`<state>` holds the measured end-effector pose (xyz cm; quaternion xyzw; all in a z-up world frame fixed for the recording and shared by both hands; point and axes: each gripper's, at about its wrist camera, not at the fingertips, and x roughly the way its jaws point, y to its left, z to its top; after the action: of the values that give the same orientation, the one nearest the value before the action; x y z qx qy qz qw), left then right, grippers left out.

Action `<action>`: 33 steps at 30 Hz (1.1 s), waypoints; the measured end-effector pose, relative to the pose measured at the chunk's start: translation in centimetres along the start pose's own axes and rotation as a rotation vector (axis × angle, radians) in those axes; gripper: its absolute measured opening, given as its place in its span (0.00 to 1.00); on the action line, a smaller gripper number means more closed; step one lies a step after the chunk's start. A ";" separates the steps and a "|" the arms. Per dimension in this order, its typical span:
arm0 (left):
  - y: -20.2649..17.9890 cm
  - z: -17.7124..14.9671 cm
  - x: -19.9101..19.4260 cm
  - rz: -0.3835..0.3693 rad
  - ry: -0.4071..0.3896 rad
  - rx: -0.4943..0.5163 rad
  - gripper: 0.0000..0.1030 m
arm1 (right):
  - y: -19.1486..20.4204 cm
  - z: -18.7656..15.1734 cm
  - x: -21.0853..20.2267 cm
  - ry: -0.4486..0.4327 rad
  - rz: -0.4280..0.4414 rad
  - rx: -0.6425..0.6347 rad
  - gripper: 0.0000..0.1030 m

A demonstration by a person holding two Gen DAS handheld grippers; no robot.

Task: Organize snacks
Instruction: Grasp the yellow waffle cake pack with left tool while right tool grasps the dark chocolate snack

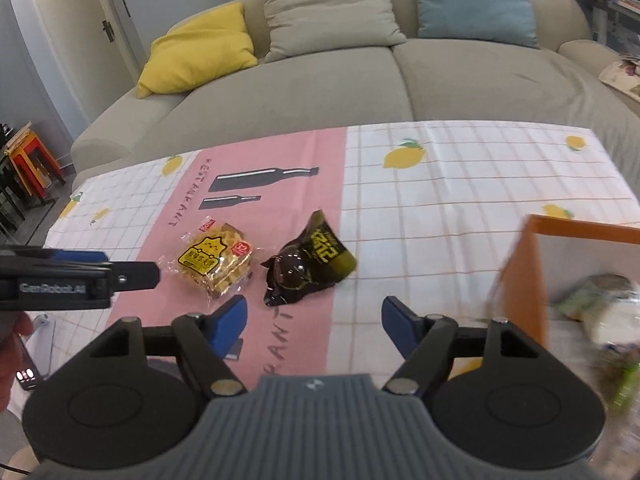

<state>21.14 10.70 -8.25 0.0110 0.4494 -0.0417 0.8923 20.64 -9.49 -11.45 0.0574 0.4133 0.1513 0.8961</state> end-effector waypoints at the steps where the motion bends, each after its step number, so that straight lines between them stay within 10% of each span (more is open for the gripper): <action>1: 0.2 0.1 0.8 -0.002 0.000 0.012 0.86 | 0.4 0.1 1.0 0.005 0.000 -0.009 0.69; 27: 4.1 0.7 10.2 -0.116 0.058 -0.005 1.00 | 4.9 0.5 13.8 -0.051 -0.092 -0.269 0.57; 33: 3.2 0.9 11.3 -0.105 0.071 -0.002 1.00 | 4.5 0.2 14.2 -0.072 -0.117 -0.276 0.37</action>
<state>28.84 13.09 -16.88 -0.0117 0.4809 -0.0875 0.8723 28.45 -0.75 -20.55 -0.0852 0.3589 0.1519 0.9170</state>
